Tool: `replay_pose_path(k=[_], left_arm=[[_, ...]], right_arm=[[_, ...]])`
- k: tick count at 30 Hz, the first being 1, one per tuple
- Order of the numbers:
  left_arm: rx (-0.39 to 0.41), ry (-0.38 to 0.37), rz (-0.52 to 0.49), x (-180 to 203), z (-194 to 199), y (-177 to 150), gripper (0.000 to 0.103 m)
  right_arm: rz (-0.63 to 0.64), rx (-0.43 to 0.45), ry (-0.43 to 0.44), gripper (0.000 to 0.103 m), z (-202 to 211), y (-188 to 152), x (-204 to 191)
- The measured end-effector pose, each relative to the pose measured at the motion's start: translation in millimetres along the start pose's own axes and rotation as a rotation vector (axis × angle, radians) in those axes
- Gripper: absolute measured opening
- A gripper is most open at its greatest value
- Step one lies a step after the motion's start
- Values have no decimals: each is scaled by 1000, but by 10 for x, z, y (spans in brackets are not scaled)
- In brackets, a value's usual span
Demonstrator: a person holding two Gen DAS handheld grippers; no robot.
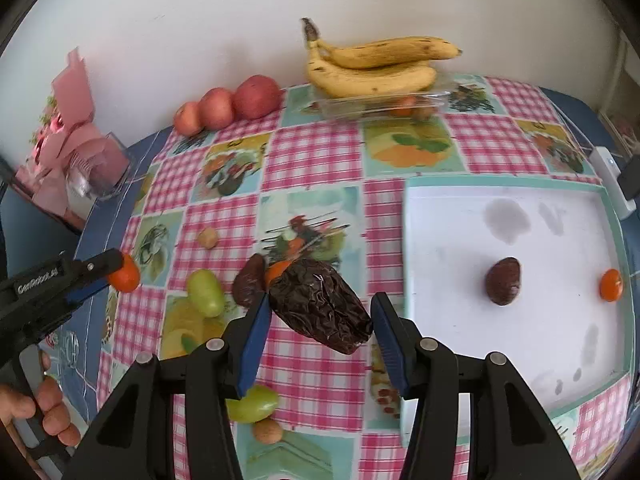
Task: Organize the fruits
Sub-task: 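Carry the orange and date into the white tray and open both tools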
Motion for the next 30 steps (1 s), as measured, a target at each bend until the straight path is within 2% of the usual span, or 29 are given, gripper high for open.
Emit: replay_pose_path(k=[10,17,22,30], left_arm=[[-40,-18,-92,420,-137,-112,36],[-89,-33,-207,903,-303,-284,36],[-149,-87,-294,1306,-487,-490,36],[-238,-152,-418,1878,-743,-863,36]], right_arm=[[-128,-14,-86,53,-103,61,704],[-269,-20,-137,53,-113,68,1348],[-357,-20,-179,53,-90,40,1751],[-425,1,-243,53,6,-1,2196]])
Point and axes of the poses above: each gripper's, at about its wrist camera, not at the fingertips, and z roughly against the way its jaws point, x to its right, y to its top, the point moved 2 cm from there along -z, roughly the way its jaws point, and after that the axes turned 15 degrees about -y, right-handed, at the moved point
